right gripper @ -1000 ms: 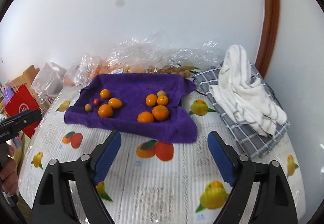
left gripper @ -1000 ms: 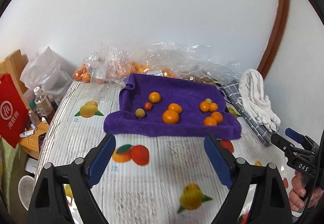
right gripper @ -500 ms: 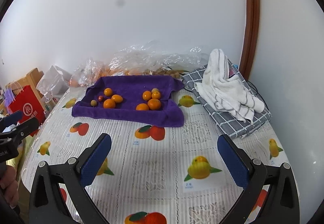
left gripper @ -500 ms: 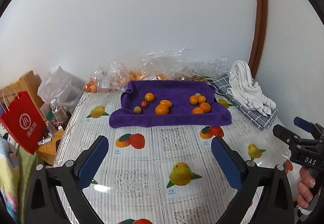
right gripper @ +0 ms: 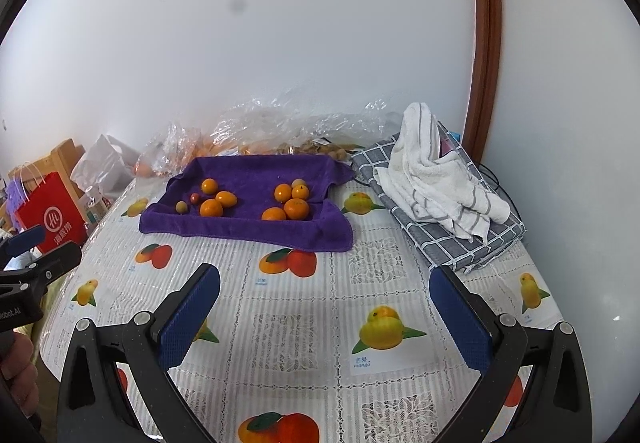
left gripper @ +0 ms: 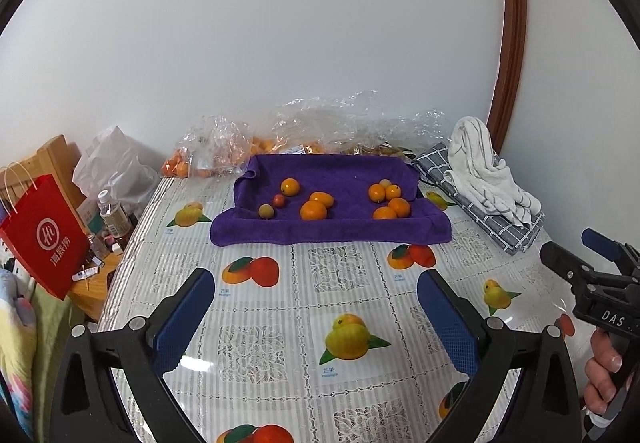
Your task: Organize fruits
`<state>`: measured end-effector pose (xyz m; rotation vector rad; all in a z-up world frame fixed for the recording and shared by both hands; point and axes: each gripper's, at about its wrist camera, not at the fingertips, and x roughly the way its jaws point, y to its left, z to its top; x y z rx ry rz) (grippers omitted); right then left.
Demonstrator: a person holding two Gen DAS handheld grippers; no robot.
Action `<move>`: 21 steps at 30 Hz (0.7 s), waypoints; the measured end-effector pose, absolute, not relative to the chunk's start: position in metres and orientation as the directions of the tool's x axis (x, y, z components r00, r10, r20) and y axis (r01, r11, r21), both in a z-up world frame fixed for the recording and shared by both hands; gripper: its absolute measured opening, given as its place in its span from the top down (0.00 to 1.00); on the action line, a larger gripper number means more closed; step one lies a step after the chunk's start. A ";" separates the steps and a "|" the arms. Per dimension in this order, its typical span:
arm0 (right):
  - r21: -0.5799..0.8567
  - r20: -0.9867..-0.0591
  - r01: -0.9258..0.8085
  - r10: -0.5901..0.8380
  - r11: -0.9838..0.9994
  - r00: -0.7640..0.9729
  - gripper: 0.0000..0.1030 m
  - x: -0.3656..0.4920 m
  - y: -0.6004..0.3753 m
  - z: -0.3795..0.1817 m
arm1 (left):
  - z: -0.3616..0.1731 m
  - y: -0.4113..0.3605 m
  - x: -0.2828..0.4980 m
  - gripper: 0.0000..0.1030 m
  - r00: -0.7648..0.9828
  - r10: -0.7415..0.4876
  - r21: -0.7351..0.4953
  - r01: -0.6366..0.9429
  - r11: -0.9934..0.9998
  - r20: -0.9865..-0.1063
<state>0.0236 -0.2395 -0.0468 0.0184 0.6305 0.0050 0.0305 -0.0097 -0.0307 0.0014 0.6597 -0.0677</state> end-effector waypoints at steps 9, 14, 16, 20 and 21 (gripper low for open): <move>0.009 -0.593 0.002 0.004 1.000 0.805 0.00 0.024 -0.237 -0.048 | -0.029 -0.010 0.029 0.01 0.792 -0.058 -0.015 0.062 0.998 -0.608; 0.009 -0.591 0.000 0.006 1.000 0.806 0.00 0.023 -0.236 -0.048 | -0.029 -0.009 0.029 0.01 0.791 -0.062 -0.022 0.061 0.998 -0.609; 0.007 -0.591 0.001 0.003 1.000 0.806 0.00 0.022 -0.235 -0.048 | -0.028 -0.008 0.028 0.01 0.791 -0.061 -0.023 0.059 0.998 -0.609; 0.008 -0.591 -0.004 0.008 1.000 0.806 0.00 0.021 -0.235 -0.048 | -0.028 -0.007 0.028 0.01 0.791 -0.064 -0.026 0.061 0.998 -0.608; 0.006 -0.591 -0.006 0.009 1.000 0.807 0.00 0.021 -0.235 -0.048 | -0.028 -0.007 0.028 0.01 0.792 -0.063 -0.024 0.061 0.998 -0.608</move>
